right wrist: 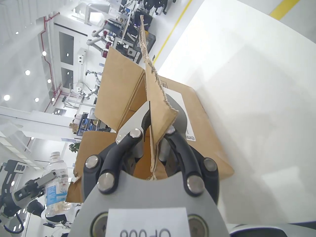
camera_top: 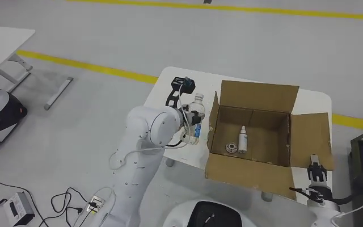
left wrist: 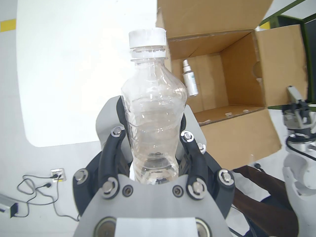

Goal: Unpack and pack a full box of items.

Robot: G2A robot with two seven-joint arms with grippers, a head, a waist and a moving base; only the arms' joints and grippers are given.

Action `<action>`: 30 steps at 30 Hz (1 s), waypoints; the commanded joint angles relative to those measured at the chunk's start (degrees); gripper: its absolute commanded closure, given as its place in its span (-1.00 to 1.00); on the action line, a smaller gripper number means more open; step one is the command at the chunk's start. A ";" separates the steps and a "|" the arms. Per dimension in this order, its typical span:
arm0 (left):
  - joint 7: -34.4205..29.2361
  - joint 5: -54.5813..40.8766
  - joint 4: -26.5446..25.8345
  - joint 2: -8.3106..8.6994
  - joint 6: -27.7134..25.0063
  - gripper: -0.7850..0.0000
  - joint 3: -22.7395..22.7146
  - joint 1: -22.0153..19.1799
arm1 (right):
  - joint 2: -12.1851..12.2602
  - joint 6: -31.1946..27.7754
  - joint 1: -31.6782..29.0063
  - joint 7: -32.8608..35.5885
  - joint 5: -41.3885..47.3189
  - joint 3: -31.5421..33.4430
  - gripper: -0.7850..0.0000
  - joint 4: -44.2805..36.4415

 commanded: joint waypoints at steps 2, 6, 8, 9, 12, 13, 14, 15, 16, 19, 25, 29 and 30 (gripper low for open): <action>0.00 2.55 0.96 0.50 -1.06 1.00 0.77 1.45 | -0.01 -0.34 -0.11 0.51 -0.73 0.14 1.00 0.29; 0.00 5.08 3.19 1.01 -1.96 1.00 1.08 2.62 | -0.03 -0.79 -0.05 0.89 -0.93 0.63 1.00 0.53; 0.00 6.43 4.06 1.18 -2.47 1.00 1.10 2.94 | -0.05 -1.02 0.03 1.11 -0.97 0.82 1.00 0.72; 0.00 6.43 4.06 1.18 -2.47 1.00 1.10 2.94 | -0.05 -1.02 0.03 1.11 -0.97 0.82 1.00 0.72; 0.00 6.43 4.06 1.18 -2.47 1.00 1.10 2.94 | -0.05 -1.02 0.03 1.11 -0.97 0.82 1.00 0.72; 0.00 6.43 4.06 1.18 -2.47 1.00 1.10 2.94 | -0.05 -1.02 0.03 1.11 -0.97 0.82 1.00 0.72; 0.00 6.43 4.06 1.18 -2.47 1.00 1.10 2.94 | -0.05 -1.02 0.03 1.11 -0.97 0.82 1.00 0.72; 0.00 6.43 4.06 1.18 -2.47 1.00 1.10 2.94 | -0.05 -1.02 0.03 1.11 -0.97 0.82 1.00 0.72; 0.00 6.43 4.06 1.18 -2.47 1.00 1.10 2.94 | -0.05 -1.02 0.03 1.11 -0.97 0.82 1.00 0.72; 0.00 6.43 4.06 1.18 -2.47 1.00 1.10 2.94 | -0.05 -1.02 0.03 1.11 -0.97 0.82 1.00 0.72; 5.09 8.58 8.02 1.36 -5.90 1.00 3.08 4.38 | -0.05 -1.02 0.03 1.11 -0.97 0.82 1.00 0.72; 7.01 11.44 12.74 1.82 -10.04 1.00 2.90 4.22 | -0.05 -1.02 0.03 1.11 -0.97 0.82 1.00 0.72; 7.60 12.57 14.21 2.01 -11.75 1.00 2.76 4.20 | -0.05 -1.02 0.03 1.11 -0.97 0.82 1.00 0.72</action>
